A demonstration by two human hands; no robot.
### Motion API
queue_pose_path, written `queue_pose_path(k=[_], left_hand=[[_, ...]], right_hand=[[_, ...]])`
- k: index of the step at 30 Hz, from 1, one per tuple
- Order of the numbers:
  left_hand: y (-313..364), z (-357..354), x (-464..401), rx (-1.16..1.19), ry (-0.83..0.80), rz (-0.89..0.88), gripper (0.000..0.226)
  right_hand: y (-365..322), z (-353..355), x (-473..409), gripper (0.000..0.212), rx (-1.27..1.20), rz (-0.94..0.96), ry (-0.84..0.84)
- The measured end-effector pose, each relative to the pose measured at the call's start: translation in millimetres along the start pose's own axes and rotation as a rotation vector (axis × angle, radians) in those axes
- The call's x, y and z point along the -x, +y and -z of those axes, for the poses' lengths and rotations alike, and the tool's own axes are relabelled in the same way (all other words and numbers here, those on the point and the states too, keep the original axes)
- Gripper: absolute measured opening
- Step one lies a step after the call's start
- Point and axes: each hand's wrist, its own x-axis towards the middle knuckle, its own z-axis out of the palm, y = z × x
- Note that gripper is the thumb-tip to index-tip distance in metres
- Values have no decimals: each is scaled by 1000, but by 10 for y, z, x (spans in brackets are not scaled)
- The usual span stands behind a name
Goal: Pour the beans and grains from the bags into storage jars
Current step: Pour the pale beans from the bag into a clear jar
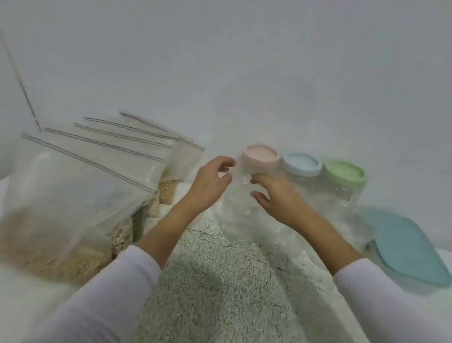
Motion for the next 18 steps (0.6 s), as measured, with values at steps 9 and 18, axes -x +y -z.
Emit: queue_pose_path(k=[9, 18], left_hand=[[-546, -249, 617, 281, -121, 269, 80], [-555, -405, 940, 342, 74, 64, 28]], right_hand=[[-205, -470, 14, 48, 142, 107, -59], [-692, -740, 270, 33, 89, 65, 290]])
